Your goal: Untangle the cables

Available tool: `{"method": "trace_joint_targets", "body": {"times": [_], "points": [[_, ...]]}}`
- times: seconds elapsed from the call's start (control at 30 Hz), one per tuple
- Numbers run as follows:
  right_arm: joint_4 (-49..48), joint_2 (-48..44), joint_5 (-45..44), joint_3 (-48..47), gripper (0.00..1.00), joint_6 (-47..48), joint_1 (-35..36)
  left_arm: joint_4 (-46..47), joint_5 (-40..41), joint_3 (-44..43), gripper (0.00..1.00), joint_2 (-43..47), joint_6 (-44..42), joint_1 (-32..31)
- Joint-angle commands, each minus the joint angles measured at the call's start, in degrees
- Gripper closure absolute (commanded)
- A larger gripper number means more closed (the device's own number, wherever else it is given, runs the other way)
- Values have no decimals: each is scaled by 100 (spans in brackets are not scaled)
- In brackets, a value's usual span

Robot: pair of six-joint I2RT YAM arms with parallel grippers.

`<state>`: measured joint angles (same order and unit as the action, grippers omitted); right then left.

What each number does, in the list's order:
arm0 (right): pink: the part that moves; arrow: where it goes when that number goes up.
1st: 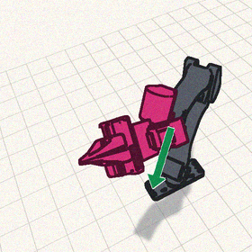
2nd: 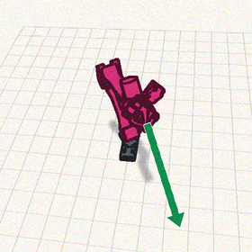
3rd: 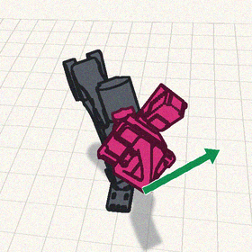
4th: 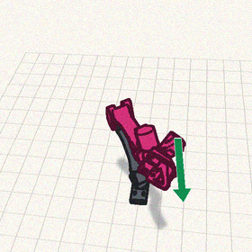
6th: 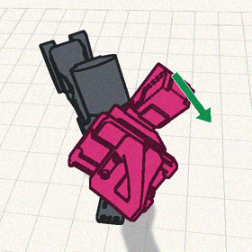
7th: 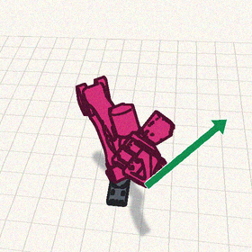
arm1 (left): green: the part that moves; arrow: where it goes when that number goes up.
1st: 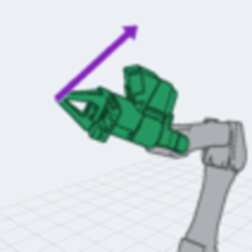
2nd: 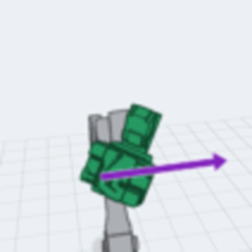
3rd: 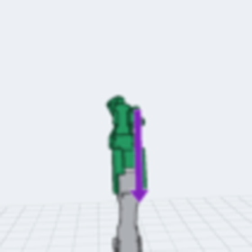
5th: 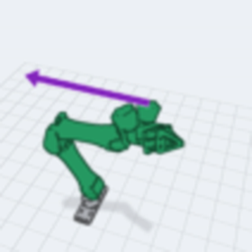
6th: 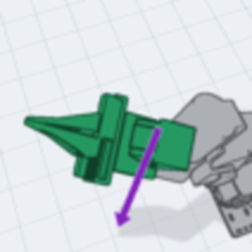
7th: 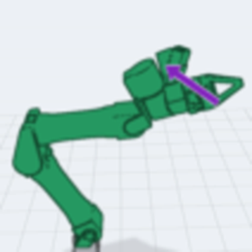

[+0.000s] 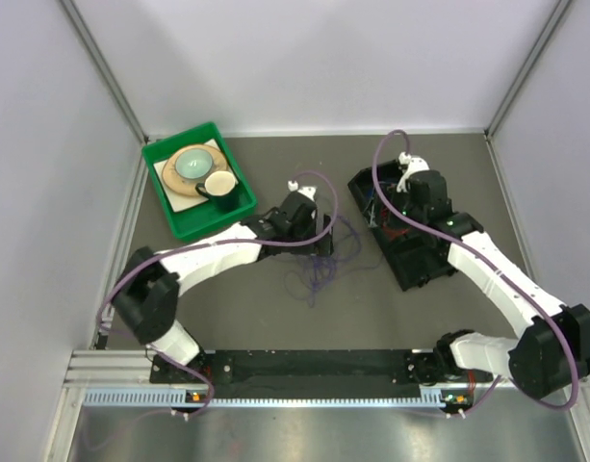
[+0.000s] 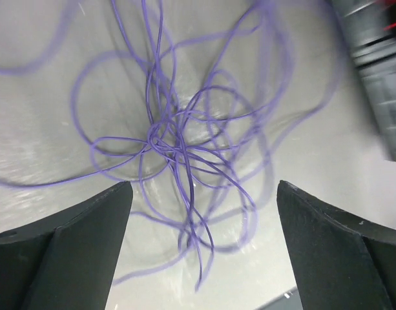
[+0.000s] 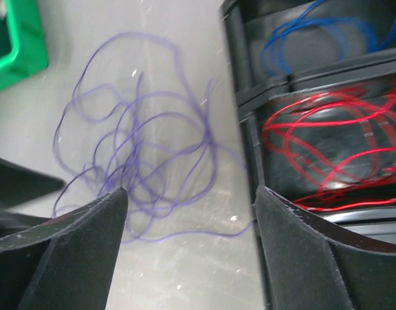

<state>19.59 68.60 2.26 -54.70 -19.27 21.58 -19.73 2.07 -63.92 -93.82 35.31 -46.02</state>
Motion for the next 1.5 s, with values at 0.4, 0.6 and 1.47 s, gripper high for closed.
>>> {"method": "trace_joint_targets", "body": {"times": [0.4,0.6,1.47], "points": [[-405,1775,-189,-312,1,345,2033,-778,496,161,1,3142,-252,1561],[-61,3096,-1026,-1183,2,196,2534,-954,567,196,1,3098,-314,1640],[88,1923,-1193,-1983,100,502,2764,-1086,286,538,1,3564,-112,2686]]}}
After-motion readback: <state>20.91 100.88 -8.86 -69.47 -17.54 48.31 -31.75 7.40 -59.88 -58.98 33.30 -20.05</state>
